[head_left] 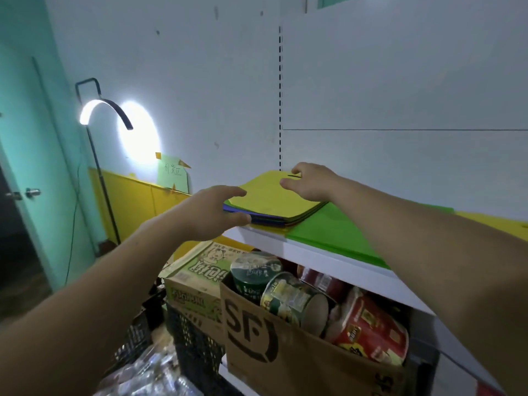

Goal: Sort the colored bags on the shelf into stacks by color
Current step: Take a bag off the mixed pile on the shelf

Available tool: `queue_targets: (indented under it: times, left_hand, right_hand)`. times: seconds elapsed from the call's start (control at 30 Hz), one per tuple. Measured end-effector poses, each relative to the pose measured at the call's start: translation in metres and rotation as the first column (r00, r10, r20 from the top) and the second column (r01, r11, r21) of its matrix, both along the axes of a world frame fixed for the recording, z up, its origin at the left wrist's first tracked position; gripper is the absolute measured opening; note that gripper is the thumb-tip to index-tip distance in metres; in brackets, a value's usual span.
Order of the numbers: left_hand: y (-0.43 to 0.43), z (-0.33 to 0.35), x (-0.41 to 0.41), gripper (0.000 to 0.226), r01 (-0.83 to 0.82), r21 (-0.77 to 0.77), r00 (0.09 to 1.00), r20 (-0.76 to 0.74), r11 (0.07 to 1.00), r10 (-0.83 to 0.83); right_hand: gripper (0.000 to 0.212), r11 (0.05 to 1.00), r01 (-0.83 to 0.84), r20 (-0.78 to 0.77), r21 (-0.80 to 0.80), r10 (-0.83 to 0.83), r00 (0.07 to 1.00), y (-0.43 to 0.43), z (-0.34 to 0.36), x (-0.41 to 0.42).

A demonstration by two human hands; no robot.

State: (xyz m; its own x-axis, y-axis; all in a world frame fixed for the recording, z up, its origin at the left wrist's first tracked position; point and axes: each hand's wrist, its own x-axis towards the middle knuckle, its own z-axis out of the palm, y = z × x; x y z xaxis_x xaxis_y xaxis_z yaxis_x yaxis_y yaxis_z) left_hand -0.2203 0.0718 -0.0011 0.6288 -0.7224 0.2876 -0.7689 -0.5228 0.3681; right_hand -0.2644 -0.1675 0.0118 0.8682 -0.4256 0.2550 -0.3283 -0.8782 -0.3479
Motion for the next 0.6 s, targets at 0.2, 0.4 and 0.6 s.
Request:
queue_targets:
  times: [0.2,0.4,0.6]
  left_hand:
    - [-0.027,0.001,0.059,0.06,-0.006,0.021,1.0,0.001,1.0,0.006]
    - [-0.052,-0.006,0.115,0.058,0.053,0.051,0.999,-0.011,0.997,-0.053]
    - [-0.076,-0.014,0.177,0.051,0.169,0.111,0.986,-0.015,0.979,-0.169]
  right_hand:
    - [0.069,0.999,0.034,-0.021,0.004,-0.034,0.999,-0.028,0.001,0.046]
    - [0.07,0.988,0.15,-0.105,-0.039,-0.154,0.982,-0.047,-0.015,0.066]
    - [0.073,0.9,0.399,-0.275,-0.176,-0.434,0.858,-0.058,-0.028,0.067]
